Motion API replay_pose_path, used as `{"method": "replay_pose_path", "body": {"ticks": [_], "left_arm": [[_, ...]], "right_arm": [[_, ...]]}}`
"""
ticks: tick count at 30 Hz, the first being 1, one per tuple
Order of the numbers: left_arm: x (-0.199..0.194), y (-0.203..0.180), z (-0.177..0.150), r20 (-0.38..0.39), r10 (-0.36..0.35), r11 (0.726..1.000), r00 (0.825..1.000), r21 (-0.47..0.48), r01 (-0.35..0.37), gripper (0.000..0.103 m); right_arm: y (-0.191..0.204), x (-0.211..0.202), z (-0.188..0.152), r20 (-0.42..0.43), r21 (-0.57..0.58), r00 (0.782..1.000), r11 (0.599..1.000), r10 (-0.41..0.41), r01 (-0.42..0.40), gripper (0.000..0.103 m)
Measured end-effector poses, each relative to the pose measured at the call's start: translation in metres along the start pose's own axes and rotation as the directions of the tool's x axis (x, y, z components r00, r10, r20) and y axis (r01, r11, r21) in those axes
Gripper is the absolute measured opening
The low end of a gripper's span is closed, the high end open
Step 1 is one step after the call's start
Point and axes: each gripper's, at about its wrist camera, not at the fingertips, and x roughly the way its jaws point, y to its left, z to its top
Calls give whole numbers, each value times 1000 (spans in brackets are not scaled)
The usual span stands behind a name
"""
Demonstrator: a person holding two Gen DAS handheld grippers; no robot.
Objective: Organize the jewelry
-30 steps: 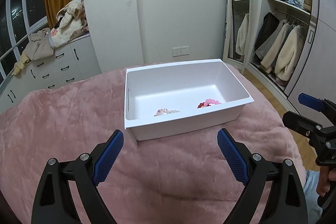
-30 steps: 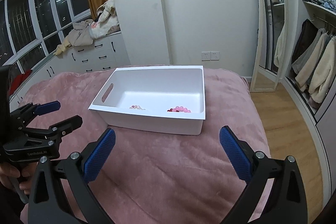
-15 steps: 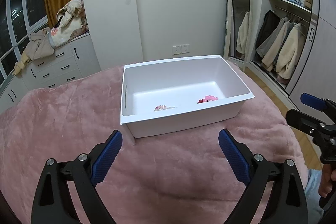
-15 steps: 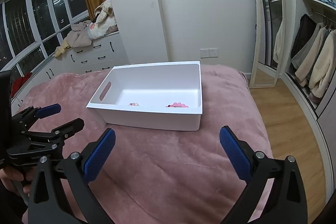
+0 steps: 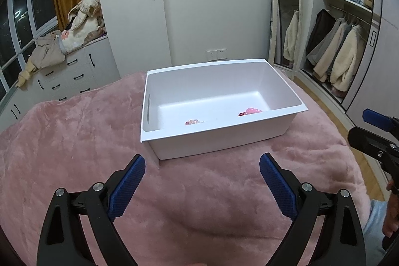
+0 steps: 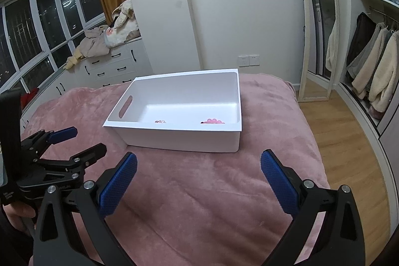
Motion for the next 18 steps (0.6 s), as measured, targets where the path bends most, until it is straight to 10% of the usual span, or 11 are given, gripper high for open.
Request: {"method": "replay_pose_path", "body": {"ticks": [18], "left_arm": [[3,1,-3,-9,11,1000,1000,4,-11,94]], "right_arm": [[3,0,-4,-5,-10,1000,1000,18,-18,98]]}}
